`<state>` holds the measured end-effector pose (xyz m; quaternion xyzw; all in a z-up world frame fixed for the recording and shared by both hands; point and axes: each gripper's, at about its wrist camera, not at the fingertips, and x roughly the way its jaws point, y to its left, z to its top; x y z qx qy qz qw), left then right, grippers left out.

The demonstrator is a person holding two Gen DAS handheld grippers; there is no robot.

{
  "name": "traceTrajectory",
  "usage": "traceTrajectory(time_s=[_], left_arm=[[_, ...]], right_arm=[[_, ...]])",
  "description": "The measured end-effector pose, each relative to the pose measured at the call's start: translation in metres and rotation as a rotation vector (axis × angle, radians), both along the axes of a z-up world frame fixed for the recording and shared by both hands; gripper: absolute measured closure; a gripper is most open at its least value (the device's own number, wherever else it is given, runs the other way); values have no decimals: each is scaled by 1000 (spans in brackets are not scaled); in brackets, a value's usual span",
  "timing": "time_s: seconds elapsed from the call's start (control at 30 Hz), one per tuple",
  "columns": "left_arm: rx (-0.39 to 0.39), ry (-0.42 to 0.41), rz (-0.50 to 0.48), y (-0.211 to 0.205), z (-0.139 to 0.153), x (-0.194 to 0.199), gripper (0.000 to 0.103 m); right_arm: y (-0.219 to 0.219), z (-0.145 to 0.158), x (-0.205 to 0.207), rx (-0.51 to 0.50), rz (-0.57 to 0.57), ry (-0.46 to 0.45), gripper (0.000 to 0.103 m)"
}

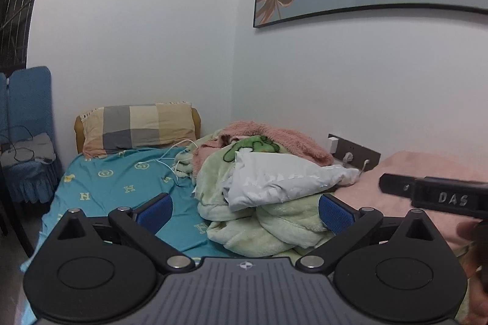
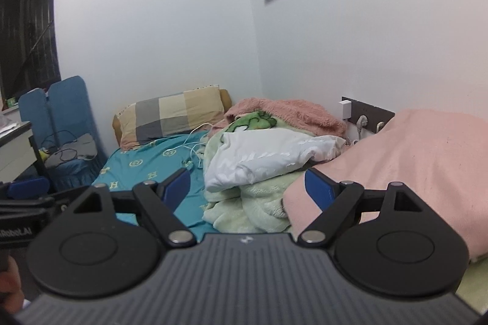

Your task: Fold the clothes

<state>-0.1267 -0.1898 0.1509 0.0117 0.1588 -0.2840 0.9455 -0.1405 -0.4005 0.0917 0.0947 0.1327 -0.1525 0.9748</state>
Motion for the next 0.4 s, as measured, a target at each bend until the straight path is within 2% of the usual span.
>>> traceTrajectory(time_s=[0.17, 0.4], left_arm=[[14, -16, 5, 5, -5, -8, 0], [16, 9, 1, 5, -13, 0, 0]], right_arm=[[11, -3, 0, -16, -1, 0, 19], [18, -9, 6, -29, -9, 23, 19]])
